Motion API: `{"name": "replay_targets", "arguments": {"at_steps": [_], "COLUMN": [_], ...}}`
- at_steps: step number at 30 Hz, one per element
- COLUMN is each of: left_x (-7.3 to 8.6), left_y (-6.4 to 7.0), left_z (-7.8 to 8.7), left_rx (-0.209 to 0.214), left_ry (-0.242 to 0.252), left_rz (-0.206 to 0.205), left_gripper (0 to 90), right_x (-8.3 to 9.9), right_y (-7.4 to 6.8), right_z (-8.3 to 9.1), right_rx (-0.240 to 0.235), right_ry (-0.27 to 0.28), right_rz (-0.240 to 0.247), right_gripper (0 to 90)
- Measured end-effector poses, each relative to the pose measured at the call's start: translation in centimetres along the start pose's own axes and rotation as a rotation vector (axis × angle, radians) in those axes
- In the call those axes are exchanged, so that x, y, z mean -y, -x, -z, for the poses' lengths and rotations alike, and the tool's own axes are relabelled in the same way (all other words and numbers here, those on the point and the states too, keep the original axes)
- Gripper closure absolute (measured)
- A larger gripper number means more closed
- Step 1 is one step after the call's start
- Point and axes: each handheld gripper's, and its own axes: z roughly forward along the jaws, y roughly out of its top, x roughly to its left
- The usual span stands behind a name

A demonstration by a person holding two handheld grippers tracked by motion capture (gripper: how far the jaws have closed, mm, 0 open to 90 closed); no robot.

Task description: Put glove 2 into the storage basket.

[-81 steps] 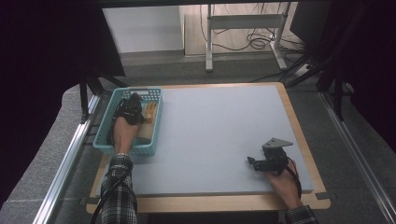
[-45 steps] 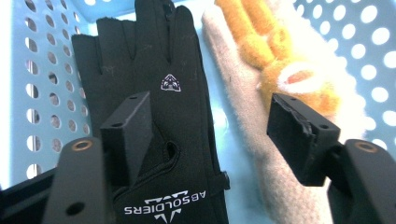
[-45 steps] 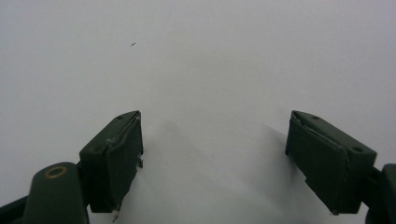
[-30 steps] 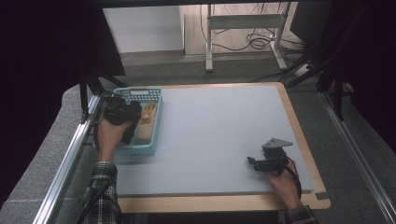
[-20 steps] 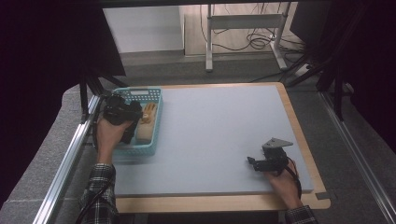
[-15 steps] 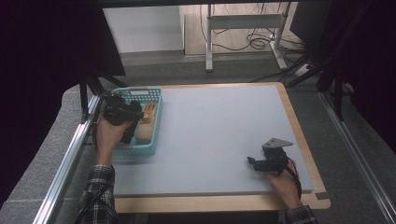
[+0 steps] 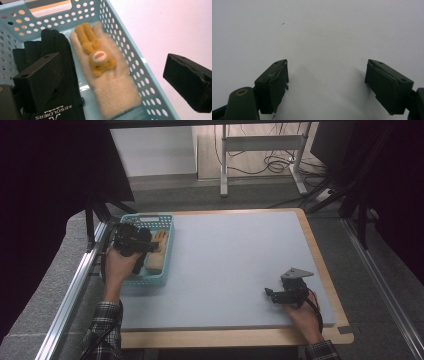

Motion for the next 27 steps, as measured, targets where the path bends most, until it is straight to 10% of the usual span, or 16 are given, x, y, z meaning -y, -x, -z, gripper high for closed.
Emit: {"name": "replay_targets", "arguments": {"at_steps": [27], "left_x": [1.3], "left_y": [3.4], "left_z": [1.4], "left_rx": [0.055], "left_ry": [0.075], "left_rz": [-0.101], "left_gripper": [1.8], "right_x": [0.0], "right_y": [0.0], "right_z": [0.0], "right_rx": [0.000], "right_ry": [0.000], "right_rz": [0.000], "right_gripper": [18.5]}}
